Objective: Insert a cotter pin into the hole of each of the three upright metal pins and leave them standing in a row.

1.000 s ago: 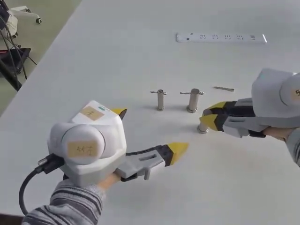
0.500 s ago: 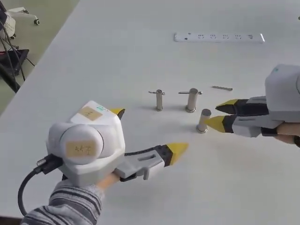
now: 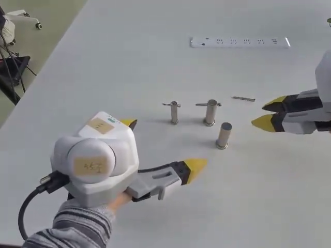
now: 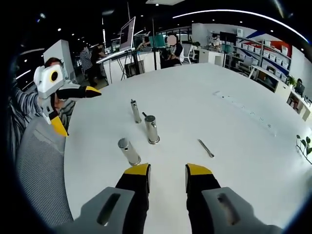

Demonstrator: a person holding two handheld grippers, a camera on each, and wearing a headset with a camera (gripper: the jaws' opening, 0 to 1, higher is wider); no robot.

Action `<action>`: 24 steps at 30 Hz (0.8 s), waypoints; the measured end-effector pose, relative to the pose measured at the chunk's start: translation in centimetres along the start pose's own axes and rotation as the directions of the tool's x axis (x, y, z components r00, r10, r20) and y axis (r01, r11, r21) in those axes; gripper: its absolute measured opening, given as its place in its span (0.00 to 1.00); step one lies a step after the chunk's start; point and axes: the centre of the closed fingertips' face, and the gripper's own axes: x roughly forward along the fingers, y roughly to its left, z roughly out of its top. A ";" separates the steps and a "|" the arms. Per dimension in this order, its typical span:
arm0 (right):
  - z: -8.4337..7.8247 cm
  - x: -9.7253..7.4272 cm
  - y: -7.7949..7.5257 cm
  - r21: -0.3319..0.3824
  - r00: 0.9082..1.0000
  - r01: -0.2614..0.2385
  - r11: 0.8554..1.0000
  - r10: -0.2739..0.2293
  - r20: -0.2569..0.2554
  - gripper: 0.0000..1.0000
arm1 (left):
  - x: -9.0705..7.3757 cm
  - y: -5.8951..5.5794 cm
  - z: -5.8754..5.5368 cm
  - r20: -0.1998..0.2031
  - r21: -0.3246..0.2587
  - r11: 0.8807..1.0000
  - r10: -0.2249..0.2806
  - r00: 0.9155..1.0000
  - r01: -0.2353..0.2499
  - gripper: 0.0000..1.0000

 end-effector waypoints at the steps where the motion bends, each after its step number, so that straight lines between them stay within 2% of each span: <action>1: -0.1 0.0 -0.6 -0.008 1.000 0.003 1.000 -0.004 -0.018 0.23 | 0.0 0.0 0.0 0.000 0.000 1.000 0.001 1.000 -0.001 0.90; 8: 0.1 0.6 -2.8 -0.034 0.997 0.004 0.999 -0.006 -0.077 0.22 | 0.0 0.2 0.0 -0.001 -0.003 1.000 -0.001 1.000 0.001 0.90; 11: 0.1 1.2 -4.2 -0.045 0.994 0.003 0.999 -0.008 -0.106 0.21 | 0.1 0.2 -0.1 -0.003 -0.002 1.000 -0.006 1.000 0.006 0.89; 12: 0.0 1.1 -3.9 -0.045 0.994 0.007 0.999 -0.012 -0.107 0.21 | 0.1 0.1 -0.1 -0.003 -0.002 1.000 -0.008 1.000 0.008 0.89; 17: 0.0 2.4 -4.7 -0.030 0.991 -0.012 0.999 0.008 -0.130 0.18 | 0.3 0.2 -0.2 -0.006 0.000 1.000 -0.008 1.000 0.008 0.89; 24: -0.4 3.9 -5.8 -0.039 0.987 -0.014 0.999 0.008 -0.160 0.16 | 0.4 0.6 -0.9 -0.014 -0.016 1.000 0.002 1.000 -0.002 0.88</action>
